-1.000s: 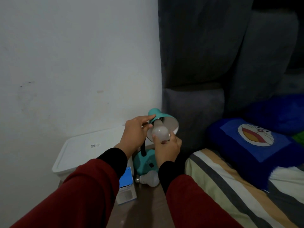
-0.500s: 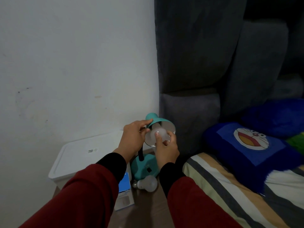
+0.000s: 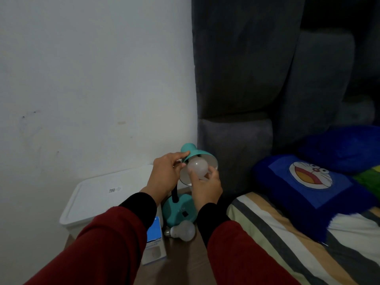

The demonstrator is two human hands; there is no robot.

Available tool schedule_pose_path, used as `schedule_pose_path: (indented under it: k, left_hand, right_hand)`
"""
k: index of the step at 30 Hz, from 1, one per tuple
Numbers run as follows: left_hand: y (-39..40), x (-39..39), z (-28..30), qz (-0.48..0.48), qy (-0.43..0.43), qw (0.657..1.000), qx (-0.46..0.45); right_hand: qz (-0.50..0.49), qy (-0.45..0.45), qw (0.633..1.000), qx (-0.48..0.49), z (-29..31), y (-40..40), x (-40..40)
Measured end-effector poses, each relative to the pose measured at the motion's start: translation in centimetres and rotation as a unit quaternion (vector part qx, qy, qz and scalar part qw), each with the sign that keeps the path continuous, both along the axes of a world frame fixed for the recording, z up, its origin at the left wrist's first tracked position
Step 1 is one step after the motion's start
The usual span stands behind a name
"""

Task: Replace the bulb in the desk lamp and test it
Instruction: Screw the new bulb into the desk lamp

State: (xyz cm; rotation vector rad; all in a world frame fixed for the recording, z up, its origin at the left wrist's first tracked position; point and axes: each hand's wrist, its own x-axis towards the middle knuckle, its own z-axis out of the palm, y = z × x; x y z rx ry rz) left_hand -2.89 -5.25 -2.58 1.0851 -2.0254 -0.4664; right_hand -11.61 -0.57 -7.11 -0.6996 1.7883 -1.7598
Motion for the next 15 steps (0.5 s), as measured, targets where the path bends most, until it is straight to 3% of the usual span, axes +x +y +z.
schedule_pose_path:
  k: [15]
  left_hand:
    - [-0.24, 0.13, -0.22, 0.000, 0.003, 1.000, -0.010]
  right_hand:
    - [-0.009, -0.029, 0.999, 0.009, 0.16, 0.27, -0.04]
